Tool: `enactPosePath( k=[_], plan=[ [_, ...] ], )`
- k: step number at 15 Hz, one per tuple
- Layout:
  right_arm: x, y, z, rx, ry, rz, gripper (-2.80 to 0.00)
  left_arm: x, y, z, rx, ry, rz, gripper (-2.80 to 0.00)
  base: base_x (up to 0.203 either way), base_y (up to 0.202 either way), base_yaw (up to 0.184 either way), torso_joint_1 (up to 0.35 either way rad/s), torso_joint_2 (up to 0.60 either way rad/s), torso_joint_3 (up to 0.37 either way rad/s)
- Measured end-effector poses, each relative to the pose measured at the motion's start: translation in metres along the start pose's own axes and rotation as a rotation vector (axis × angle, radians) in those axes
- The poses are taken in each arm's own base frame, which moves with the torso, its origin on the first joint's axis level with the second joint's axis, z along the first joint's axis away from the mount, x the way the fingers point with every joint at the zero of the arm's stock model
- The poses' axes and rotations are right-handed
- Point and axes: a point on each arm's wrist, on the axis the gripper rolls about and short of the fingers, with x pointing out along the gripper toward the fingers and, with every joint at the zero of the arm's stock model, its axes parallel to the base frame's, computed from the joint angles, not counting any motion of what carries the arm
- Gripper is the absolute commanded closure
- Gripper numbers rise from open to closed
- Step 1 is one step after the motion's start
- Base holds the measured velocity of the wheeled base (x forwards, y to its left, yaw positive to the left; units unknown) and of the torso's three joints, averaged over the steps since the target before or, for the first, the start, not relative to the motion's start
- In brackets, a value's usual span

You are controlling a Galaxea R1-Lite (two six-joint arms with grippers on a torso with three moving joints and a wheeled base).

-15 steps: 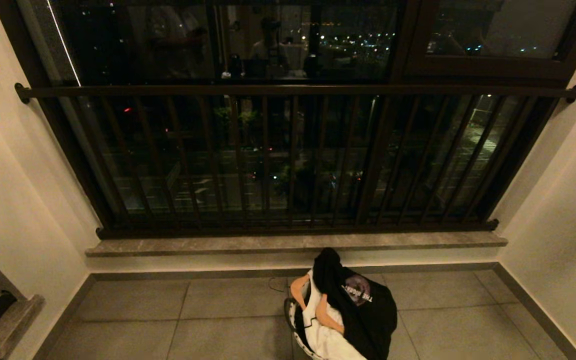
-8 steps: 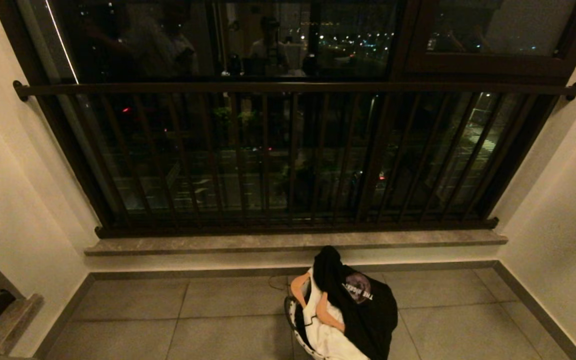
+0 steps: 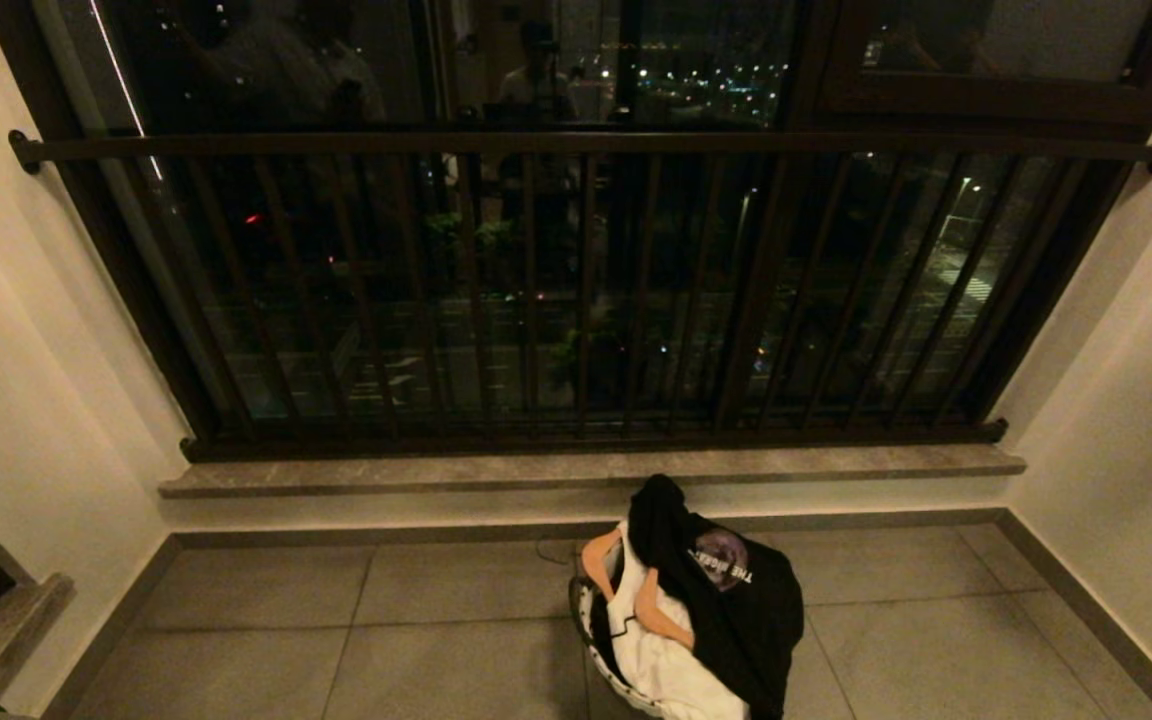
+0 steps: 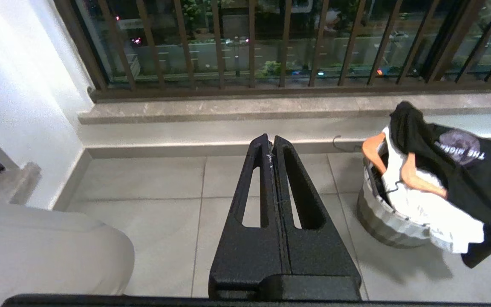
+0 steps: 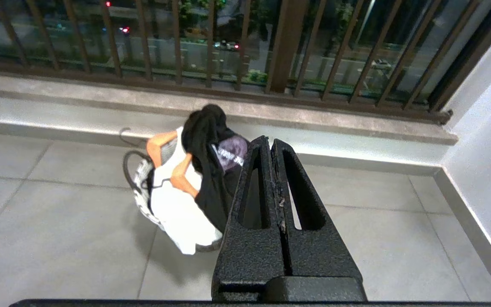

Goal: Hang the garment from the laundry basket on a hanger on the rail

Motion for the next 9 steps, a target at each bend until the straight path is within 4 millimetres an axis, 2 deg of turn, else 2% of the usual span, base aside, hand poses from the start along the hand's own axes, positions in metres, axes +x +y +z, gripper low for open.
enactPosePath(
  k=[9],
  plan=[
    [0.0,0.0,0.0,-0.001,0.0,0.001,0.0,0.0,0.0,0.0001,-0.001,0.0,0.0,0.0,0.0,0.0,0.0,-0.19,0.52,0.326]
  ],
)
